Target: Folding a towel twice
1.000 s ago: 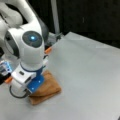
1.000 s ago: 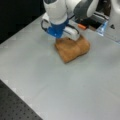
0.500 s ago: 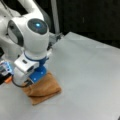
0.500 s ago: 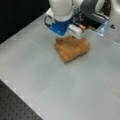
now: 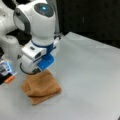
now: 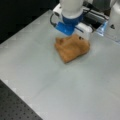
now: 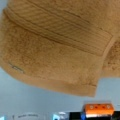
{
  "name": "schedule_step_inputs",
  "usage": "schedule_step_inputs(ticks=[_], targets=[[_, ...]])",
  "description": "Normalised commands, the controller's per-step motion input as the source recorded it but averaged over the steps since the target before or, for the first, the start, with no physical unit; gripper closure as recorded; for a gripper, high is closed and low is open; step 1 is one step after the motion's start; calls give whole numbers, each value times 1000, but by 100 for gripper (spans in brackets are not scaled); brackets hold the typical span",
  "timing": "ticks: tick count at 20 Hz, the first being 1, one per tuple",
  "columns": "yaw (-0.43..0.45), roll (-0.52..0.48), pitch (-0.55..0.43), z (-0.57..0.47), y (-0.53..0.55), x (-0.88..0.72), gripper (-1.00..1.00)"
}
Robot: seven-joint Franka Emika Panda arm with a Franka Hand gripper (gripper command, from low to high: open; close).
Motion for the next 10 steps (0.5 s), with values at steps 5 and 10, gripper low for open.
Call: schedule_step_inputs(ticks=[5, 10], targets=[[-166, 341, -526, -106, 498, -129, -100], [44, 155, -403, -82, 472, -370, -100]])
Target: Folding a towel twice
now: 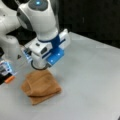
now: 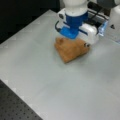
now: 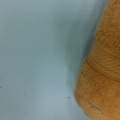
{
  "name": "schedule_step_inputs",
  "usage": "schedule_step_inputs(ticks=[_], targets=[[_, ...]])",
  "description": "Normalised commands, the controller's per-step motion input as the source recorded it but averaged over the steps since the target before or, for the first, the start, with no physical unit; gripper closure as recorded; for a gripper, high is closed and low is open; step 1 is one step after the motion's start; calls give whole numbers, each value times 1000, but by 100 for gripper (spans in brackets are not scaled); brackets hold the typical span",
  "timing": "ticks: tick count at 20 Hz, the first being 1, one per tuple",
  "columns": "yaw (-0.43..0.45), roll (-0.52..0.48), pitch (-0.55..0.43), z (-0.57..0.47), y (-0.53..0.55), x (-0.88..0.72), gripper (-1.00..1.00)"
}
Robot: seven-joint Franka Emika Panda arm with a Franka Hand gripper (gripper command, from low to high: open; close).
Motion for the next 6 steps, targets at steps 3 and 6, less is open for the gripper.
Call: schedule_step_inputs(ticks=[3, 6], targets=[[61, -151, -171, -80, 249, -213, -100], [15, -207, -181, -88, 120, -30, -100]])
